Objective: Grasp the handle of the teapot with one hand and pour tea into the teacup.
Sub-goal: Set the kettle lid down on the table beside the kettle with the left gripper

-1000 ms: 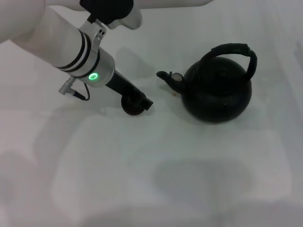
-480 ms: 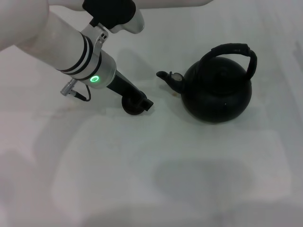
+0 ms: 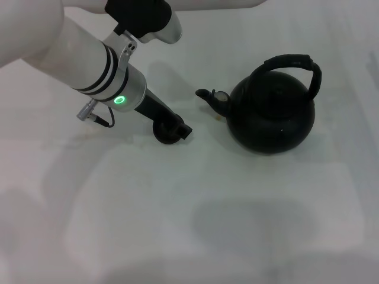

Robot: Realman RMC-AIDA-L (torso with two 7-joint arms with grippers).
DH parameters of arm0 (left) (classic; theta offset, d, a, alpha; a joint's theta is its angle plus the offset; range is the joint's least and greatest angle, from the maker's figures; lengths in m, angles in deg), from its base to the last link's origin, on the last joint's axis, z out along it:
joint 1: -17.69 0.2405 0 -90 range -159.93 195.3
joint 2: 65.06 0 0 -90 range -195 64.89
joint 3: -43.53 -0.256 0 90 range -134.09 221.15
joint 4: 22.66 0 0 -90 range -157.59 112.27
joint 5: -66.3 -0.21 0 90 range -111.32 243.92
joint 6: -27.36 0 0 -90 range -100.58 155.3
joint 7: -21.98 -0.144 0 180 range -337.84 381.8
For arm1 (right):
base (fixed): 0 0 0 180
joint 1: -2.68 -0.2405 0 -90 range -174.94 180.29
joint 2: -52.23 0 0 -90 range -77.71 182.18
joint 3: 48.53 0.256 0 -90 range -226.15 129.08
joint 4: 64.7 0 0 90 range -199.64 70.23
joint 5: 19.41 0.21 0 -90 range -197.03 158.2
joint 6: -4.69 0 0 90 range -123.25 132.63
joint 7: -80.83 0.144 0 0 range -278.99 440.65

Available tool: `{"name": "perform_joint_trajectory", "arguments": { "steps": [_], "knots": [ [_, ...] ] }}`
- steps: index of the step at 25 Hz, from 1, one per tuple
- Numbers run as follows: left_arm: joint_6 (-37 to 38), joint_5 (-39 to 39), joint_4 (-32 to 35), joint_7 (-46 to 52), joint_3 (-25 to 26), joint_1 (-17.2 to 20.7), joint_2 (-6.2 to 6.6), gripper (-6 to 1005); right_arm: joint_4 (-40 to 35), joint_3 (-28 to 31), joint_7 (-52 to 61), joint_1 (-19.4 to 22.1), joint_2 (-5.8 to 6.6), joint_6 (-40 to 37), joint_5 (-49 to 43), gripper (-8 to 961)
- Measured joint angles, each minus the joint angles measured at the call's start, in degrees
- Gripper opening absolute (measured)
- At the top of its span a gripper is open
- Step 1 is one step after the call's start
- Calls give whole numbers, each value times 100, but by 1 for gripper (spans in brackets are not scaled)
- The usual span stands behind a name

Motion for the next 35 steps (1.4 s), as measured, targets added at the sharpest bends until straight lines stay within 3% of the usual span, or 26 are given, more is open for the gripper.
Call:
{"name": "perform_joint_trajectory", "arguments": {
  "steps": [21, 27, 35],
  "knots": [
    [45, 9, -56, 121, -21, -5, -4, 672, 0, -72, -2, 0, 0, -2, 0, 873],
    [89, 8, 23, 162, 9, -7, -4, 838, 0, -131, -20, 0, 0, 0, 0, 873],
    [91, -35, 369, 197, 19, 37, 2, 879, 0, -132, -17, 7, 0, -17, 0, 873]
  ]
}}
